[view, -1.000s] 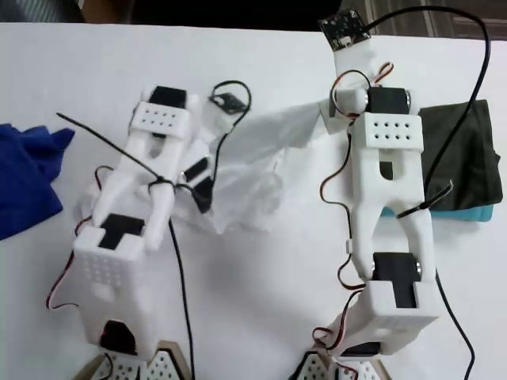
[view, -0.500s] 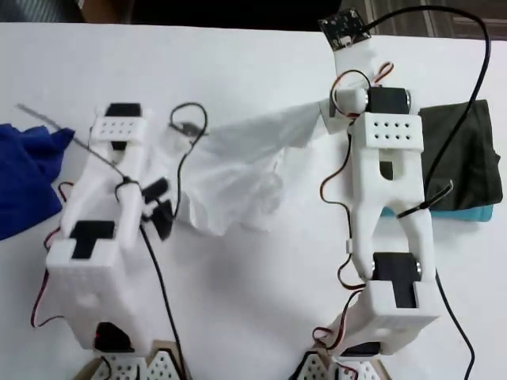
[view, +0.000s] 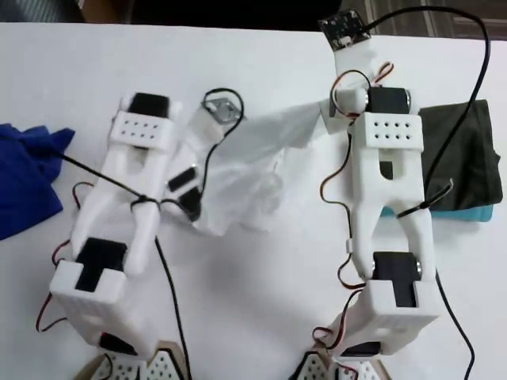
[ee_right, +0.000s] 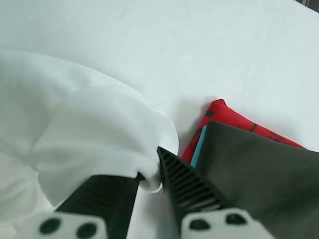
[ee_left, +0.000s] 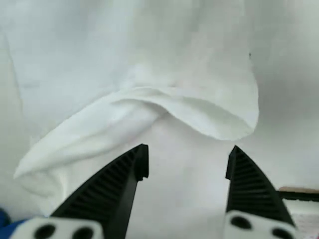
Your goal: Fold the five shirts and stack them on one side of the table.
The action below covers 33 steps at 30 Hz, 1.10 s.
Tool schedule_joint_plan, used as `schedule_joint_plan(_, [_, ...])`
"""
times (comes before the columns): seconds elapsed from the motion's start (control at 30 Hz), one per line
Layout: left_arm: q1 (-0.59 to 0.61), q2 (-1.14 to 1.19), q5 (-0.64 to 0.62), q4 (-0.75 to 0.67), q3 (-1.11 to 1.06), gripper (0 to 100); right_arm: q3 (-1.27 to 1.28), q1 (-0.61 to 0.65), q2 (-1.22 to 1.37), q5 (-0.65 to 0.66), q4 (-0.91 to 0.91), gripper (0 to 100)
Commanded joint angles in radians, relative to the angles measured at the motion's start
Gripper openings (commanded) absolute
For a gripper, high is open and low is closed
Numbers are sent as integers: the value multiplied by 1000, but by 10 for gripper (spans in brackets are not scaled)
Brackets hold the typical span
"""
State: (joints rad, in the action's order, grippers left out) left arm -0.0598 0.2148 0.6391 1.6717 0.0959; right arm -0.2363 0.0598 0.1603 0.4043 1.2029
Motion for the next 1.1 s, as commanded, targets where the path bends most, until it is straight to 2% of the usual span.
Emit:
schedule_joint_plan(0.0, [-58, -5, -97, -20, 33, 271, -54, -15, -4, 5, -13, 20])
schedule_joint_plan(0.13, [-146, -3, -101, 18, 35, 271, -54, -15, -4, 5, -13, 20])
schedule_joint_plan(0.27, [-183, 8, -98, 18, 27, 271, -54, -15, -4, 5, -13, 20])
schedule_joint_plan(0.47, [-178, 8, -74, 18, 12, 271, -54, -15, -4, 5, -13, 20])
schedule_joint_plan(0.73, [-152, 2, -54, -66, -180, 271, -54, -15, -4, 5, -13, 20])
schedule_joint_plan(1.07, [-124, 5, -28, -121, -189, 271, -52, -10, -4, 5, -13, 20])
